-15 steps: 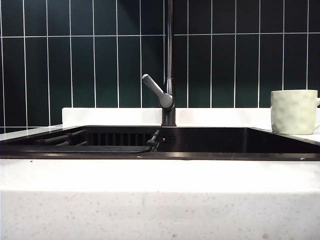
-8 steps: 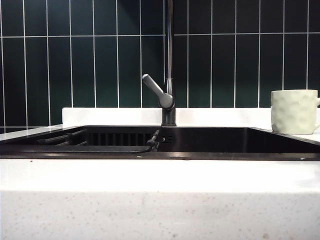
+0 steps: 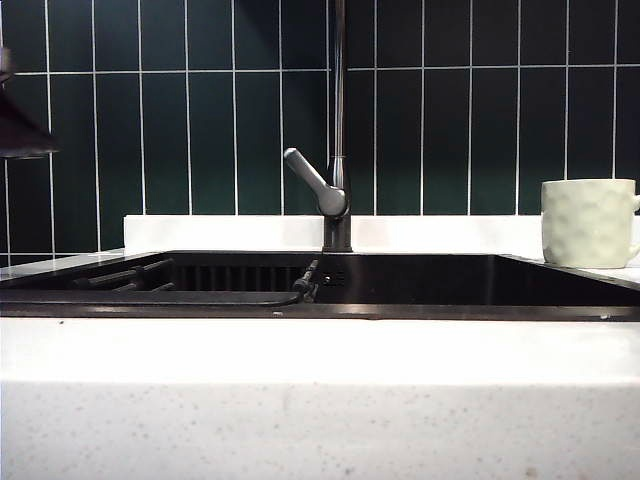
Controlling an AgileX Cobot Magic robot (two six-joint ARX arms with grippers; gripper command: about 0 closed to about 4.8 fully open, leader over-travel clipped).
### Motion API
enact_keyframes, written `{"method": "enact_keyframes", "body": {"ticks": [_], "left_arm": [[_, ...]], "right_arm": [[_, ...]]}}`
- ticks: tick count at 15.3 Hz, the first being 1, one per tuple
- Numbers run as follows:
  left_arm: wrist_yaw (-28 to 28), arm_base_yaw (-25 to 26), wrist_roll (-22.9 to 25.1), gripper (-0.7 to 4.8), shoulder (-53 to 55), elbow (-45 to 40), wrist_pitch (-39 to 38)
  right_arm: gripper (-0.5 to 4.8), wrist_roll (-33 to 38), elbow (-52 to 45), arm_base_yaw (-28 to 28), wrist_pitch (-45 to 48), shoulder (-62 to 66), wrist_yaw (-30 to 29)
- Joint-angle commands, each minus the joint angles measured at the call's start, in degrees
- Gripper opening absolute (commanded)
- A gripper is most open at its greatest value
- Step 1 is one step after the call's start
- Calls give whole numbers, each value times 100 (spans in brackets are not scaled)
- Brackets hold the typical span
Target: Pick up the mug next to the sink, go to the faucet to get some water, pour the water into the sink, and finally put the mug back to its place.
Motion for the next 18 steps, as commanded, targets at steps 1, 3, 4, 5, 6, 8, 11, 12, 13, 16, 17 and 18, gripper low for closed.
{"method": "enact_keyframes", "body": {"ticks": [1, 3, 4, 5, 6, 8, 11, 12, 13, 16, 17, 18], "left_arm": [[76, -352, 651, 99, 511, 686, 63], [57, -581, 774, 99, 999, 1104, 50], [59, -726, 774, 106, 1364, 1399, 52], [57, -831, 778, 123, 1589, 1598, 55], [55, -890, 782, 123, 1751, 1749, 57], [52, -1025, 949, 123, 2090, 2050, 61], [52, -1027, 1010, 123, 2269, 2201, 52], [55, -1027, 1036, 123, 2315, 2227, 55], [55, -1023, 1121, 123, 2315, 2229, 55], [55, -1021, 1180, 123, 2315, 2232, 50], [57, -1021, 1180, 126, 2315, 2240, 35], [55, -1021, 1180, 126, 2315, 2293, -85]], "right_arm": [[176, -17, 17, 2, 505, 393, 420], [177, -13, 20, 4, 975, 787, 415], [181, 52, 46, 7, 1246, 1091, 378], [181, 52, 103, 7, 1298, 1287, 378], [181, 52, 162, 7, 1298, 1432, 374], [181, 70, 328, 9, 1287, 1749, 356], [181, 70, 570, 46, 1207, 1947, 358], [181, 66, 702, 48, 1211, 2009, 361], [181, 42, 758, 46, 1220, 2048, 374], [182, 20, 815, 26, 1268, 2282, 380], [210, 20, 815, 28, 1298, 2457, 380], [214, 20, 813, 28, 1368, 2599, 413]]}}
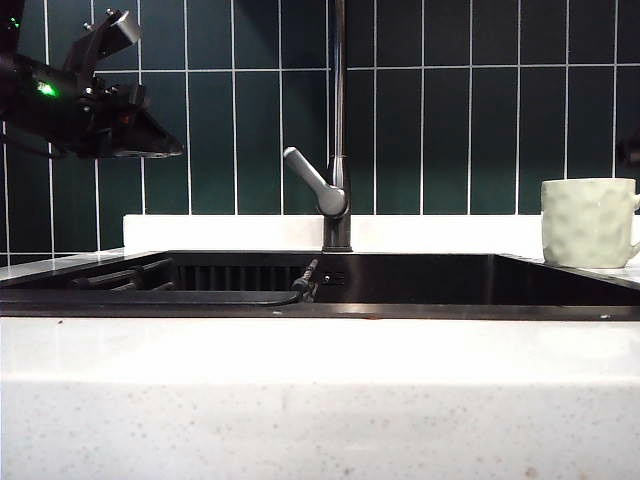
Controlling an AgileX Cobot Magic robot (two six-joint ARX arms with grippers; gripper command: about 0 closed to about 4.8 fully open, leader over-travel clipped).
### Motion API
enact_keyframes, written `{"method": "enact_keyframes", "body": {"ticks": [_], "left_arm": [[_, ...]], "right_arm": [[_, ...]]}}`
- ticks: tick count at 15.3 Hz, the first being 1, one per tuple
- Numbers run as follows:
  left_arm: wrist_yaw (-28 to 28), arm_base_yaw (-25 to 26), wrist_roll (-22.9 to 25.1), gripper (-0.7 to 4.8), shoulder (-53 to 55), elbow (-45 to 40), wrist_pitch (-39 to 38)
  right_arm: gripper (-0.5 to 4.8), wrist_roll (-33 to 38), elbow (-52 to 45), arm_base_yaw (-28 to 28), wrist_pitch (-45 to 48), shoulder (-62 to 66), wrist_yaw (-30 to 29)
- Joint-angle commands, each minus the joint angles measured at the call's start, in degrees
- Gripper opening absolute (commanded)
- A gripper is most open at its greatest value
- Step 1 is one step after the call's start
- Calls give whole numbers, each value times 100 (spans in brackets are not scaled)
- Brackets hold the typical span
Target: Pick up the mug next to the sink, go to the faucet to get some water, pour the water into the sink, and finally put the mug back to its place.
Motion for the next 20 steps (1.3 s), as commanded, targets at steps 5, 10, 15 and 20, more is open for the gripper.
{"method": "enact_keyframes", "body": {"ticks": [5, 10, 15, 20], "left_arm": [[24, 4, 2, 126, 59, 310, -236], [48, -52, -216, 126, 442, 514, -302], [103, -94, -170, 158, 732, 575, -96], [243, -98, -170, 157, 925, 616, -31]], "right_arm": [[213, -153, 24, -26, 894, 682, 57], [213, -155, 31, -136, 1209, 942, 278], [213, -131, 199, -385, 1615, 1322, -120], [212, -138, 575, -450, 1797, 1773, -496]]}}
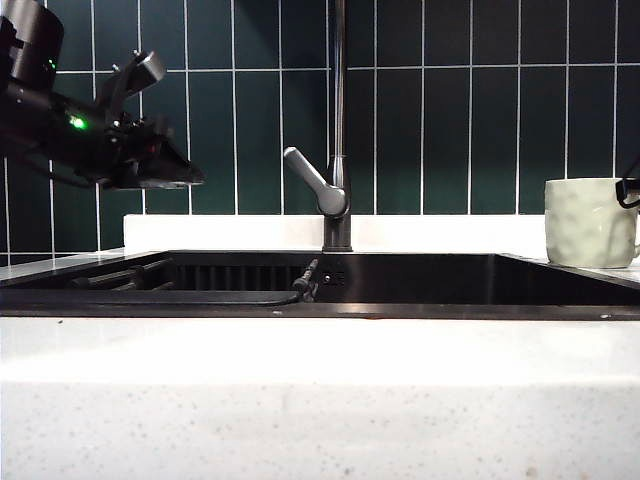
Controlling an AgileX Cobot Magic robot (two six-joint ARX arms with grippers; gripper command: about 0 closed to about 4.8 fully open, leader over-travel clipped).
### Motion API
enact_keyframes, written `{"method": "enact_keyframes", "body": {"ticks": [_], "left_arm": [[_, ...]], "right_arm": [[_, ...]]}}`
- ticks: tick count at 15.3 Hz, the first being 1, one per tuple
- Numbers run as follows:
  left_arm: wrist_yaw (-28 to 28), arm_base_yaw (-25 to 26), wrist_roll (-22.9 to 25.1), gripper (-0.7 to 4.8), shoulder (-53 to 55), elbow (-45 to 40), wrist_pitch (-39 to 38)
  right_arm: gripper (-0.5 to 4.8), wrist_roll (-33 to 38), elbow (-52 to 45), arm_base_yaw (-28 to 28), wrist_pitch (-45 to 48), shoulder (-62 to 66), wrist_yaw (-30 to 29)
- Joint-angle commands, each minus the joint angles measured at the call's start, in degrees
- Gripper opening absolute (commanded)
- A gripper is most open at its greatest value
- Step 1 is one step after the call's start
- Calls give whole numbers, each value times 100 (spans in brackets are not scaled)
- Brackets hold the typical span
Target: Pick up the mug next to the sink, go to the faucet to get some water, pour the water into the sink, and finally put the mug back to its place.
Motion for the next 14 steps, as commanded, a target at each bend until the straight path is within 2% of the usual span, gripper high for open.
{"method": "enact_keyframes", "body": {"ticks": [1, 10, 11, 13, 14], "left_arm": [[52, -13, 4, 157, 22, 39, 55], [55, -13, 2, 156, 22, 39, 20], [55, -13, -24, 156, 22, 39, 20], [81, -15, -96, 156, 22, 39, 22], [258, -13, -103, 155, 22, 39, 28]], "right_arm": [[212, -4, 208, -11, 188, 212, -151], [207, -328, 323, -142, 374, 424, -122], [181, -328, 323, -151, 376, 424, -120], [58, -328, 323, -157, 358, 422, -125], [48, -326, 323, -155, 356, 422, -168]]}}
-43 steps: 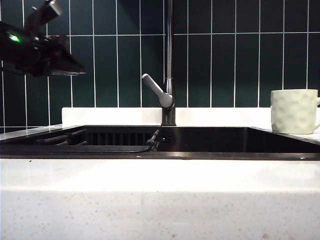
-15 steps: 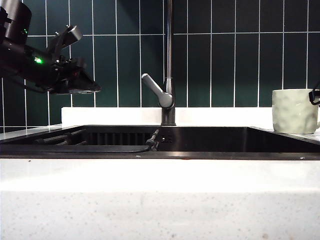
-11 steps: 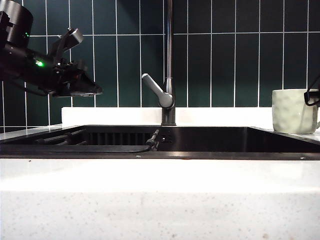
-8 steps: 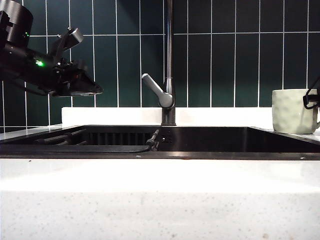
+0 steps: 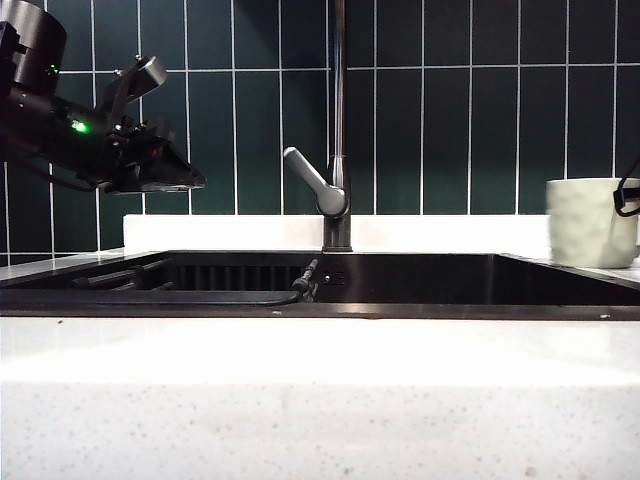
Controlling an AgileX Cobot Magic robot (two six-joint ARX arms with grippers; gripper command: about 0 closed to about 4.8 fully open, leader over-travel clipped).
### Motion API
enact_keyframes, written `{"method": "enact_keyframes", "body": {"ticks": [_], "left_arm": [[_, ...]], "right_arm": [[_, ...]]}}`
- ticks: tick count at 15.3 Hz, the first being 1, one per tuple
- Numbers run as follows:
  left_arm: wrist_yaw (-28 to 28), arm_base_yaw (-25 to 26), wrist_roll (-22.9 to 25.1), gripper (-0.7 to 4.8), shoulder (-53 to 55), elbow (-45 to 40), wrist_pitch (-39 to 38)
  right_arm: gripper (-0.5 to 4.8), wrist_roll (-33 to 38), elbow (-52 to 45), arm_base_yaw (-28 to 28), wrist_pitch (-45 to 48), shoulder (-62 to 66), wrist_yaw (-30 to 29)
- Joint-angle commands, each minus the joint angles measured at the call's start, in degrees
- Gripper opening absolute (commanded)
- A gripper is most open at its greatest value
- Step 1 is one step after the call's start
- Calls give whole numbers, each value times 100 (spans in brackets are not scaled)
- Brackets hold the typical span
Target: Pick up the mug next to the sink, go to the faucet to get some water, pour the water into the sink, and finally put the mug back to its place.
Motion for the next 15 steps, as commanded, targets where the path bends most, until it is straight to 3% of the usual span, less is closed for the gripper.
{"method": "enact_keyframes", "body": {"ticks": [1, 4, 8, 10, 15], "left_arm": [[328, -11, -57, 155, -31, 24, 35], [564, -15, -232, 156, -31, 114, 31], [686, -15, -297, 156, -7, 706, -409], [909, -15, -289, 156, 190, 1145, -684], [1554, -44, -289, 156, 820, 1891, -1088]], "right_arm": [[31, -4, 22, -4, 105, -24, -105], [-1, 0, 22, -4, 144, -107, -153], [-1, 72, 26, 0, 136, -667, -208], [-1, 407, 26, 35, 138, -892, -505], [-1, 686, 33, 531, 199, -1102, -695]]}}
